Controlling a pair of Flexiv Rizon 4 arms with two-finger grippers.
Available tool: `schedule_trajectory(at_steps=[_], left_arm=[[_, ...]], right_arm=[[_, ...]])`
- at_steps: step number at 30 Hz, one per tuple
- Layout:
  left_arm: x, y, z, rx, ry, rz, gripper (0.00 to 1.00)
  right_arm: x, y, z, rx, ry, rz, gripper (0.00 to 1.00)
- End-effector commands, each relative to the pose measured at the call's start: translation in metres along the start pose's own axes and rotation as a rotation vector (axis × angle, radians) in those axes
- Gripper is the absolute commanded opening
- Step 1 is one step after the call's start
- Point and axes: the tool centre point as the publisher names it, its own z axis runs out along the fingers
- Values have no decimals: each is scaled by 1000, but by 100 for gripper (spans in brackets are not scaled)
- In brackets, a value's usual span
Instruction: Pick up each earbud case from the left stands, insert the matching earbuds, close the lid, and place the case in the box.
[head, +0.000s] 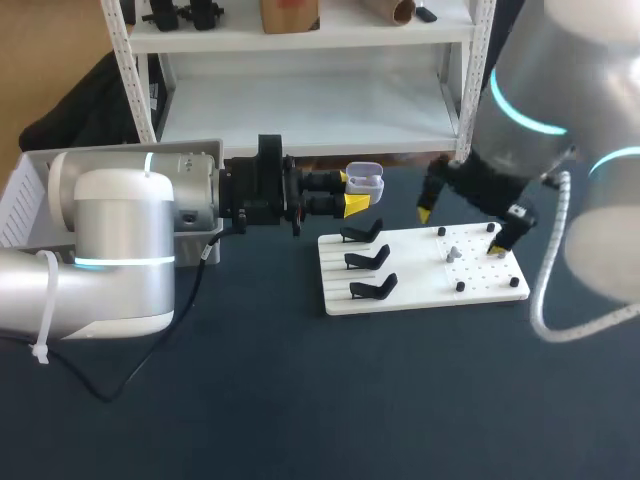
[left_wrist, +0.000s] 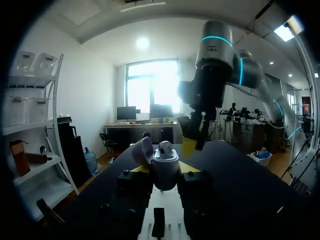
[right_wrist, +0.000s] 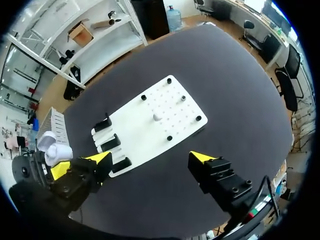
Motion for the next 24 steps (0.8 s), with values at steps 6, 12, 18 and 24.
schedule_trajectory(at_steps=[6,12,18,24], left_arm=[[0,0,0,-2,-2,1,0],[0,0,0,-2,-2,1,0],[0,0,0,-2,-2,1,0],[0,0,0,-2,-2,1,0]], right_arm=[[-4,-11,49,-46,-103,-43,100],[-17,-22,78,8,-128,-40,100],[-22,-20,93,25,-111,-28,100],[-27,-17,104,30,-104,-26,97]])
